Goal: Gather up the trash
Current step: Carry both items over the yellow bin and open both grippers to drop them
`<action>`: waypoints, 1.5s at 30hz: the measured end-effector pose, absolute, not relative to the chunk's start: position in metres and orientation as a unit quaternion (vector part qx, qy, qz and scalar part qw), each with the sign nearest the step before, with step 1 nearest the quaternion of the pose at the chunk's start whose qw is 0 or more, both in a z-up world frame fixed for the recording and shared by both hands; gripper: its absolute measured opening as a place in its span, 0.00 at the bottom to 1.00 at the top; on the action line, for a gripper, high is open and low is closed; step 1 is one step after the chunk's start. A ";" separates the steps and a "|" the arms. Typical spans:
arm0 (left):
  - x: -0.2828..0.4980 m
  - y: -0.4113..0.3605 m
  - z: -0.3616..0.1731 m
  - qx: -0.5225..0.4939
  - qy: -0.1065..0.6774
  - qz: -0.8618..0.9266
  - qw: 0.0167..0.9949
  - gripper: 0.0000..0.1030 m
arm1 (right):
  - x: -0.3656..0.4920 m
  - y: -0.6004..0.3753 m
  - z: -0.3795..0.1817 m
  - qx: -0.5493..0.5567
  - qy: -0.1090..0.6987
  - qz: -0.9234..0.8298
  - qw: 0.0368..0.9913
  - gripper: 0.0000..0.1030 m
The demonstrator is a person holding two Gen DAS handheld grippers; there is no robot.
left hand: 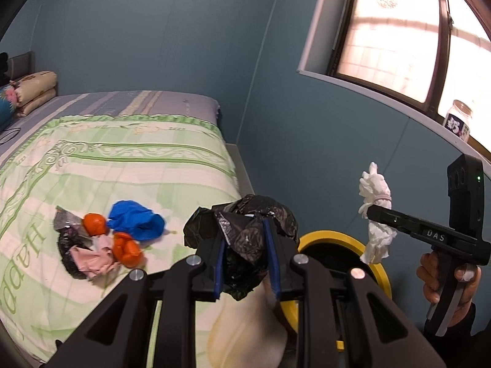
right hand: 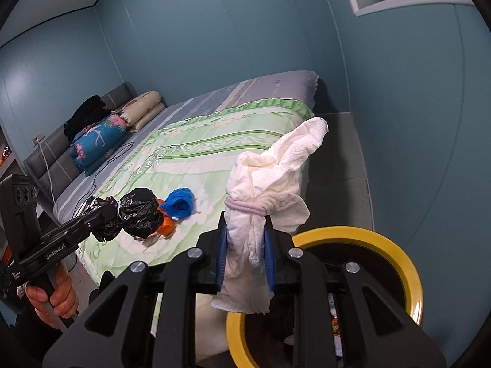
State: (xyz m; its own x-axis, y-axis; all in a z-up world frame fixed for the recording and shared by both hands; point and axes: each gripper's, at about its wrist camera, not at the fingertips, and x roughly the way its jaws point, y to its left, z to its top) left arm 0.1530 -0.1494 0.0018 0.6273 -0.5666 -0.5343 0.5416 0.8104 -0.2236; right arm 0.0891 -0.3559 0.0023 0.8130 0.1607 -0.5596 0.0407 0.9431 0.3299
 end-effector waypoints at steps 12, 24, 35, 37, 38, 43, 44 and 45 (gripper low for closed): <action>0.150 -0.202 -0.015 0.000 0.323 -0.353 0.878 0.20 | 0.070 -0.382 -0.005 0.181 0.302 -0.008 0.936 0.19; 0.145 -0.241 -0.037 0.018 0.350 -0.384 0.854 0.20 | 0.068 -0.399 -0.021 0.198 0.315 -0.033 0.928 0.19; 0.138 -0.268 -0.058 0.040 0.381 -0.399 0.833 0.21 | 0.071 -0.413 -0.039 0.205 0.337 -0.037 0.918 0.19; 0.137 -0.274 -0.062 0.046 0.386 -0.401 0.829 0.21 | 0.071 -0.415 -0.043 0.205 0.340 -0.039 0.917 0.19; 0.135 -0.277 -0.064 0.050 0.387 -0.402 0.828 0.21 | 0.072 -0.416 -0.044 0.205 0.343 -0.039 0.916 0.19; 0.133 -0.284 -0.076 0.056 0.402 -0.407 0.818 0.21 | 0.073 -0.419 -0.052 0.206 0.353 -0.041 0.912 0.20; 0.132 -0.285 -0.078 0.059 0.405 -0.408 0.816 0.21 | 0.074 -0.420 -0.054 0.207 0.356 -0.040 0.911 0.20; 0.131 -0.287 -0.081 0.062 0.407 -0.410 0.814 0.21 | 0.074 -0.420 -0.055 0.207 0.357 -0.040 0.910 0.20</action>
State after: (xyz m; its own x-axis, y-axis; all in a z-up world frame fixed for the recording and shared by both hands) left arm 0.1310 -0.2868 -0.0808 0.3326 -0.6170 -0.7132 0.7172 0.6565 -0.2335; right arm 0.0741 -0.4204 -0.0551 0.7418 0.0755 -0.6664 0.2207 0.9108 0.3489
